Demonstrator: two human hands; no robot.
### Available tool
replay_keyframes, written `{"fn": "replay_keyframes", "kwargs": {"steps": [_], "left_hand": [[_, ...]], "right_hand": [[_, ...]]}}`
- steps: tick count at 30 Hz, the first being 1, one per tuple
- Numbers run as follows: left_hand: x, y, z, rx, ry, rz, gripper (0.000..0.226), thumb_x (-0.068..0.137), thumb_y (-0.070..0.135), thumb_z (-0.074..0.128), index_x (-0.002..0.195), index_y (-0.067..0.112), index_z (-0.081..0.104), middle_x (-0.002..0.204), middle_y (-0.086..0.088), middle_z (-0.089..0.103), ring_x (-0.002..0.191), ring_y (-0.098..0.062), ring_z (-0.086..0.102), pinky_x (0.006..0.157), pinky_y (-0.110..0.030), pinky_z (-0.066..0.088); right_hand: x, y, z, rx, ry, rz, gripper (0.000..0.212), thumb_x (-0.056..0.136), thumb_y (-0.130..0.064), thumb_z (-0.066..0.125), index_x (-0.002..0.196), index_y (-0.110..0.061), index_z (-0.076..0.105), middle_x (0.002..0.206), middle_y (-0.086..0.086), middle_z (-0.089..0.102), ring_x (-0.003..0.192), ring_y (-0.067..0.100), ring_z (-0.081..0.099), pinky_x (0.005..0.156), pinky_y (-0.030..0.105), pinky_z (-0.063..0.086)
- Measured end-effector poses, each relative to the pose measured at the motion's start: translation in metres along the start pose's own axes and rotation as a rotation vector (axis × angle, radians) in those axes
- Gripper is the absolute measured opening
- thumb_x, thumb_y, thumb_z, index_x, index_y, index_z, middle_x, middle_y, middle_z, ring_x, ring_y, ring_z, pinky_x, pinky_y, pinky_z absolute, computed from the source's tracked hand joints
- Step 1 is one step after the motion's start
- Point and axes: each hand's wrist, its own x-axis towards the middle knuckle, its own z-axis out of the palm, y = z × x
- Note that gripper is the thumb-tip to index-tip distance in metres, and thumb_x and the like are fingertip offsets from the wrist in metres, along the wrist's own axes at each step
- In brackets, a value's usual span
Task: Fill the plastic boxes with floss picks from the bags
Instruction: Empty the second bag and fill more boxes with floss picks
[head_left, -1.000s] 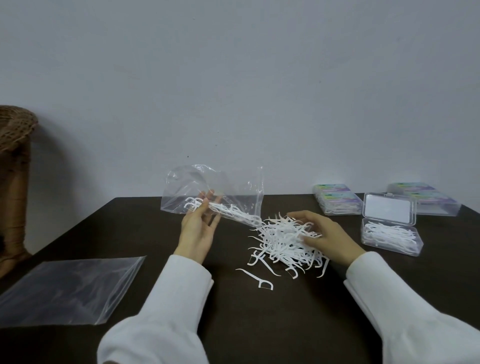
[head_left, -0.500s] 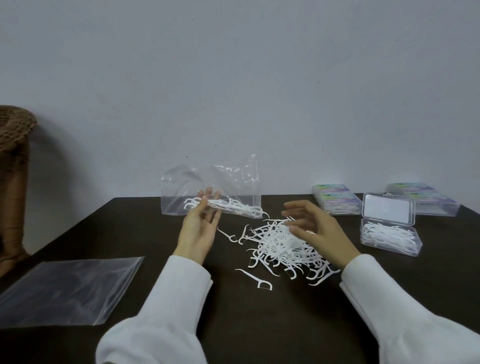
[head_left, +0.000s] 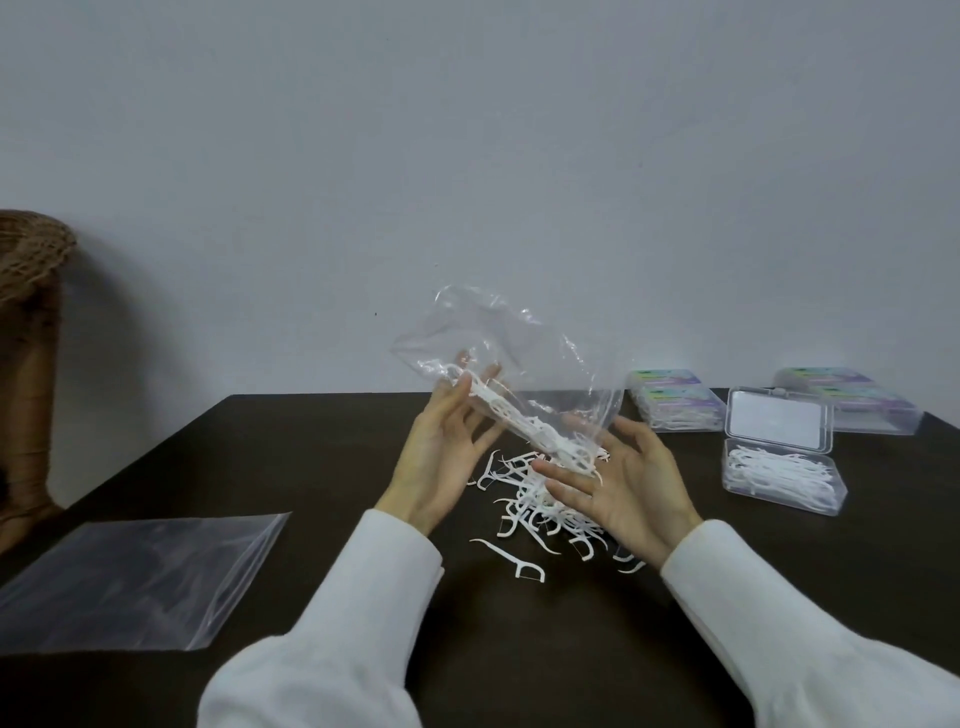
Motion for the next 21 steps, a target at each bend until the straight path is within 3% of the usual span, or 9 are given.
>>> {"fn": "replay_keyframes", "kwargs": {"steps": [9,17,21], "left_hand": [[-0.003,0.013,0.009,0.129,-0.126,0.031,0.049,0.091,0.033,0.041,0.139,0.022,0.042,0.133,-0.004,0.057,0.124,-0.016,0.053,0.096,-0.034,0.050],[-0.002,0.016,0.009,0.019,-0.097,0.071,0.048,0.088,0.027,0.045,0.136,0.024,0.045,0.135,-0.006,0.055,0.124,-0.019,0.053,0.098,-0.034,0.048],[0.000,0.024,0.006,-0.060,-0.081,0.098,0.039,0.094,0.028,0.039,0.132,0.026,0.048,0.134,-0.004,0.057,0.123,-0.017,0.055,0.090,-0.030,0.052]], "right_hand": [[0.003,0.006,0.000,0.094,0.025,0.082,0.047,0.097,-0.040,0.033,0.104,-0.002,0.059,0.082,0.020,0.070,0.053,0.020,0.065,0.043,0.023,0.053],[0.001,0.008,0.005,0.029,0.004,0.161,0.042,0.090,-0.037,0.047,0.107,0.000,0.060,0.090,0.022,0.069,0.060,0.022,0.069,0.047,0.025,0.056],[0.000,0.008,0.008,-0.019,0.039,0.161,0.031,0.091,-0.030,0.050,0.101,-0.002,0.060,0.089,0.022,0.070,0.060,0.021,0.070,0.047,0.024,0.056]]}}
